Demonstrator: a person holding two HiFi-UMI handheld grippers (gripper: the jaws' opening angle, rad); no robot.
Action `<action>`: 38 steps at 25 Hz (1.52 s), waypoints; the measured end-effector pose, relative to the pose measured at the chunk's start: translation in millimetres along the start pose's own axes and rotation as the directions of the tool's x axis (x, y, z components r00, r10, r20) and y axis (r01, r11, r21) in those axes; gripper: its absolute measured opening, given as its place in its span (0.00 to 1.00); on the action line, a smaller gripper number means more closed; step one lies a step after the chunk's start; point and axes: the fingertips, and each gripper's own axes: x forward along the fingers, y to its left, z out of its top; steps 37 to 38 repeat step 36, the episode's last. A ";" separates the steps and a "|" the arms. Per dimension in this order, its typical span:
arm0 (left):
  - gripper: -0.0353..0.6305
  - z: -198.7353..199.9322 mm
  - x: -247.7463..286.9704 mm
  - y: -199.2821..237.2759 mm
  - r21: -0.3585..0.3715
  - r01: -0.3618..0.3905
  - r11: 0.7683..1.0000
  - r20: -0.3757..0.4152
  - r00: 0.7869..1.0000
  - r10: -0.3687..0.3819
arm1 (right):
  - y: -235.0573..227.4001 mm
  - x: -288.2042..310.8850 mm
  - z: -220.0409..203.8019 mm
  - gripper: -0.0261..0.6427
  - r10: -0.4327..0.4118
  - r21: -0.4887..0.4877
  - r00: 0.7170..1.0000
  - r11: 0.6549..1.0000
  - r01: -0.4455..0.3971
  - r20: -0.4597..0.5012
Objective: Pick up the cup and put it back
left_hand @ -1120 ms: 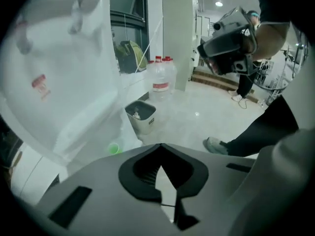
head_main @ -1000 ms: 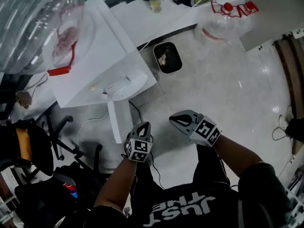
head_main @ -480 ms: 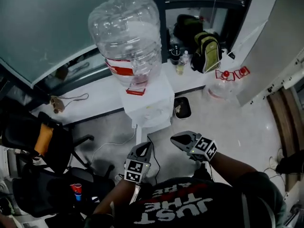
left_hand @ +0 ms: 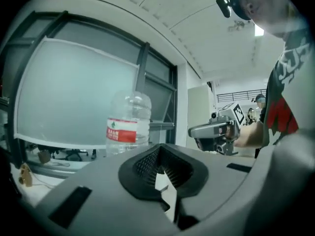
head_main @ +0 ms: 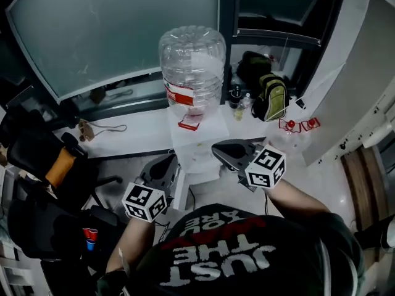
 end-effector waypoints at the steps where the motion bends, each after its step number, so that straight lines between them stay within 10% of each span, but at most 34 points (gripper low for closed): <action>1: 0.06 13.7 -3.4 -0.3 0.011 0.004 1.000 0.019 1.000 -0.004 | 1.7 -0.6 10.9 0.09 0.000 -0.009 1.000 1.000 0.000 0.016; 38: 0.06 33.3 -12.6 -1.8 -0.071 0.055 0.996 0.075 0.996 -0.050 | -1.0 -25.4 35.7 0.09 -0.072 -0.083 0.996 0.994 0.076 0.050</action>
